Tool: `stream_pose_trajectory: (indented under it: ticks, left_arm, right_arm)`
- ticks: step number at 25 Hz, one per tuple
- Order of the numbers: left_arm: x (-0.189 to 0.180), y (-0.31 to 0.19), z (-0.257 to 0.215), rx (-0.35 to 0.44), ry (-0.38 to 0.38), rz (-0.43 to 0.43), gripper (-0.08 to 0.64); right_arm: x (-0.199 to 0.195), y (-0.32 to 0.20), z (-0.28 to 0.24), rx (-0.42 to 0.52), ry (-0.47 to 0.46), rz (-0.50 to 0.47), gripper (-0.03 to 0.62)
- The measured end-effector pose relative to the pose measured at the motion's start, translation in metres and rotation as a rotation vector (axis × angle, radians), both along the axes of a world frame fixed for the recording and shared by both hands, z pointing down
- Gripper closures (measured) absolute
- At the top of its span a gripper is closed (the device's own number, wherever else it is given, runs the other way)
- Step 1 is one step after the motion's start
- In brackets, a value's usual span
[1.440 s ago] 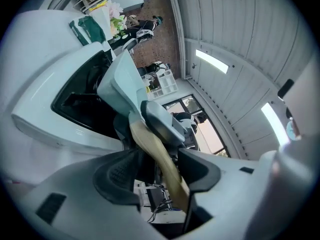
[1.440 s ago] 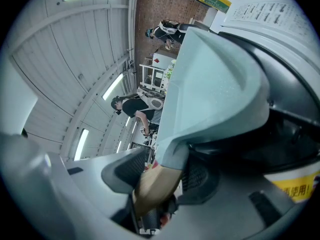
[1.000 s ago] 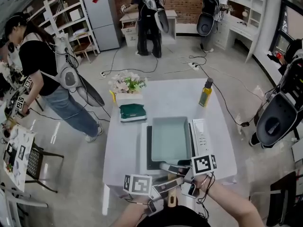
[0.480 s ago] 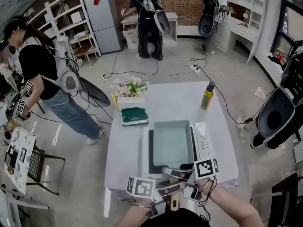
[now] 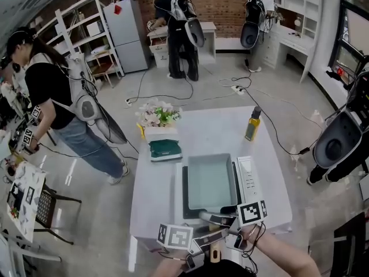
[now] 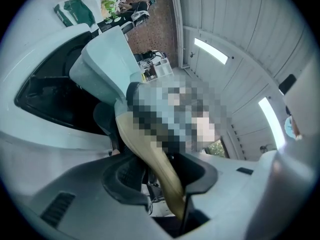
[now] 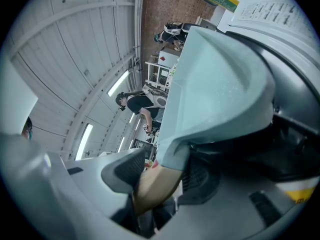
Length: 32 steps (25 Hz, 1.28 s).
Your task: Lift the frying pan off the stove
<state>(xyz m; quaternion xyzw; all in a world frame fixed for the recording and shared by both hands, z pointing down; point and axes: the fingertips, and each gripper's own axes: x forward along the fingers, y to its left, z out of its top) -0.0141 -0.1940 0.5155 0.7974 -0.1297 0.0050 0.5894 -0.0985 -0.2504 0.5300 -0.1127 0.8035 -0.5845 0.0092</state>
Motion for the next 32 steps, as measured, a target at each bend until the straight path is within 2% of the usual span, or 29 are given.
stream_pose_trajectory:
  ticks: [6,15,28,32]
  left_arm:
    - [0.001,0.002,-0.001,0.013,-0.009,0.003,0.388]
    - [0.0,0.007,-0.009,0.063,-0.023,0.0,0.39]
    - [0.003,0.005,-0.05,0.26,-0.054,0.019,0.39]
    - [0.006,0.007,-0.064,0.319,-0.06,0.022,0.389]
  right_arm:
    - [0.003,0.003,0.002,-0.009,0.021,0.003,0.388]
    - [0.001,0.007,-0.013,0.045,-0.011,-0.001,0.39]
    - [0.005,0.002,-0.071,0.242,-0.026,0.013,0.39]
    - [0.008,0.006,-0.085,0.269,-0.036,0.02,0.39]
